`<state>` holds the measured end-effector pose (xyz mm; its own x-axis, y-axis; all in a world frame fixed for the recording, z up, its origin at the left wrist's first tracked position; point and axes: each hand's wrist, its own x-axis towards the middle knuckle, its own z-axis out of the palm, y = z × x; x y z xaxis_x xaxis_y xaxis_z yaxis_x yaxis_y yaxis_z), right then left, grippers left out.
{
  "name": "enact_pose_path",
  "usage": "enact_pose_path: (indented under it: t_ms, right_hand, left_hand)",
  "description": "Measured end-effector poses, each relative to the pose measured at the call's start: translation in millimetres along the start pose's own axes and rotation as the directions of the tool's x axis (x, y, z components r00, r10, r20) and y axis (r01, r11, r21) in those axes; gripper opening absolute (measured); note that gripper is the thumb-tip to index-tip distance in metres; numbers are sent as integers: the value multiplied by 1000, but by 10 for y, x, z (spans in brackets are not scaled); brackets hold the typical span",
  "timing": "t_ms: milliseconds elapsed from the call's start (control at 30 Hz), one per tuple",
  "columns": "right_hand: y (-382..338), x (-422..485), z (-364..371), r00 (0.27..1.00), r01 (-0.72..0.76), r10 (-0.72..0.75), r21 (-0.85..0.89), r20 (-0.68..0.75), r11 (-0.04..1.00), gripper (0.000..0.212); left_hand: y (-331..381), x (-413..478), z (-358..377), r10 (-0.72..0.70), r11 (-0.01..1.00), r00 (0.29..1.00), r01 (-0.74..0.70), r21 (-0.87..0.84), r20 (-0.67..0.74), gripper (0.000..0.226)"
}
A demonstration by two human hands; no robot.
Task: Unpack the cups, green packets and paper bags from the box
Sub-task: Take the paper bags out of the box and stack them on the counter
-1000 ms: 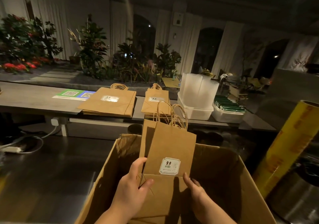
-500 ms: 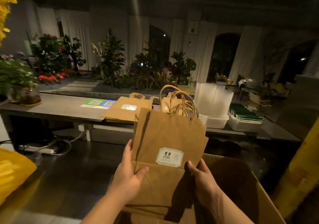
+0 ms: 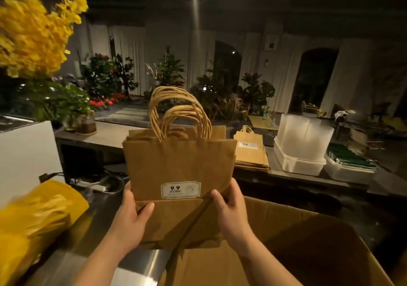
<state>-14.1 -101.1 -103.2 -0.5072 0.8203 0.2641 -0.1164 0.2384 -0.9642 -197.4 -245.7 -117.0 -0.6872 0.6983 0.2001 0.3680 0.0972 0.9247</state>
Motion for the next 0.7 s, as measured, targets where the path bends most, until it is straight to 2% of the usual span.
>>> enact_pose_path:
  t_ms: [167,233,333,533,600,700]
  right_hand:
    - [168,-99,7,998,-56,55,42,8,998,36]
    - [270,-152,-19,995,-100,101,77,-3,992,40]
    - [403,-231,-37,985,-172,172,79,-1,982,44]
    - [274,-102,-99,996,-71,69,30,50,997,65]
    - [263,-85,-58,997,-51,51,8,50,999,64]
    - [375,-193,42,994,-110,109,57,24,992,49]
  left_hand:
    - [-204,-91,25,-58,991,990,73,-110,131,70]
    - [-225,-110,110,-74,981,988,97,-169,133,67]
    - [-171,-128,221,-54,988,991,71,-138,122,65]
    - [-73,-27,173,5,998,1000,-4,-70,23,80]
    - [-97,-27,141,8,998,1000,-7,-62,11,81]
    - [-185,-103,129,-8,995,1000,10,-97,23,80]
